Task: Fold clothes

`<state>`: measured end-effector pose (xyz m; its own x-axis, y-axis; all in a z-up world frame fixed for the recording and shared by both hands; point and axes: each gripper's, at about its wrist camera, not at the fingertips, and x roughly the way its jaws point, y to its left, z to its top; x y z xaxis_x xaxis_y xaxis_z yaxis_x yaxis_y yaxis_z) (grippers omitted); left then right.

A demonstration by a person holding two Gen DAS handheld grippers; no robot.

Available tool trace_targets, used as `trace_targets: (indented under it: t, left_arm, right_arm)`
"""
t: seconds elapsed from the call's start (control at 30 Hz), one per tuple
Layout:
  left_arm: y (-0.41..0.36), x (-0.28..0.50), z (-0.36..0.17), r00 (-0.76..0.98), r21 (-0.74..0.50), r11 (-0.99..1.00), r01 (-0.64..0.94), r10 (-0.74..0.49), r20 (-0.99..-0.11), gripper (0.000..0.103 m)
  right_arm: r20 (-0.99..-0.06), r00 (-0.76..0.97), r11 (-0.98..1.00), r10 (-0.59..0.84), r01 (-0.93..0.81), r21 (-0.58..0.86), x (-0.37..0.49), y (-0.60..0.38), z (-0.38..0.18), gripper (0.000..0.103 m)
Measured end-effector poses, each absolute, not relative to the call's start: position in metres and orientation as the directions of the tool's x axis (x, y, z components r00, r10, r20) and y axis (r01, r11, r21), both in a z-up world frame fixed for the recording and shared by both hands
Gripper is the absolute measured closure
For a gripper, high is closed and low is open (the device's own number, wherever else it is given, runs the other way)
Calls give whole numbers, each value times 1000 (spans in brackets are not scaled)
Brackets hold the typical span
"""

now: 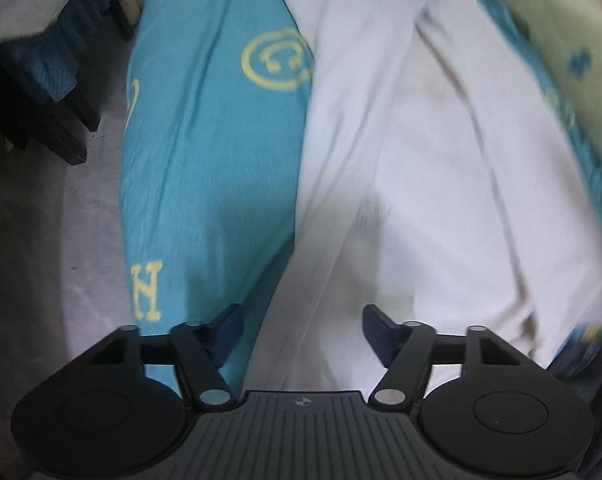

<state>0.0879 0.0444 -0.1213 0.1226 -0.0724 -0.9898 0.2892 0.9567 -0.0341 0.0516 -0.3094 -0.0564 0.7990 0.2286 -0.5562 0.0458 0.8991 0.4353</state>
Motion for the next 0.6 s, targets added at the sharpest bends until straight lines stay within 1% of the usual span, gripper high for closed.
trace_targets:
  t: [0.07,0.1,0.13,0.17,0.2,0.23,0.27,0.47,0.6]
  left_arm:
    - [43,87,-124,108,11,955,298,-23,-994,62]
    - [43,86,-125,100,32,954,299,3,-995,64]
    - [42,87,-126,91,48,952,302,21,-996,70]
    - [40,85,-121,100,54,949,310,24,-995,80]
    - [37,83,-117,109,59,947,317,26,-994,87]
    - [35,81,-112,117,65,944,325,28,-993,96]
    - [33,79,-107,126,71,941,332,30,-992,99]
    - [18,67,-78,178,101,922,373,36,-983,100]
    - [-7,54,-43,202,49,928,368,-28,-979,100]
  right_arm:
    - [-568,790,892,231,60,447,55,-312,-61,25]
    - [-576,781,887,242,63,458,56,-314,-64,25]
    - [-581,774,883,251,63,466,57,-314,-66,25]
    - [-581,772,881,258,59,470,57,-315,-66,25]
    - [-581,769,879,266,55,474,57,-315,-67,25]
    - [-581,766,877,273,51,478,57,-315,-67,25]
    - [-582,764,875,280,47,482,57,-315,-68,25]
    - [-566,758,841,324,44,539,59,-319,-67,25]
    - [-552,763,833,335,34,553,59,-316,-68,25]
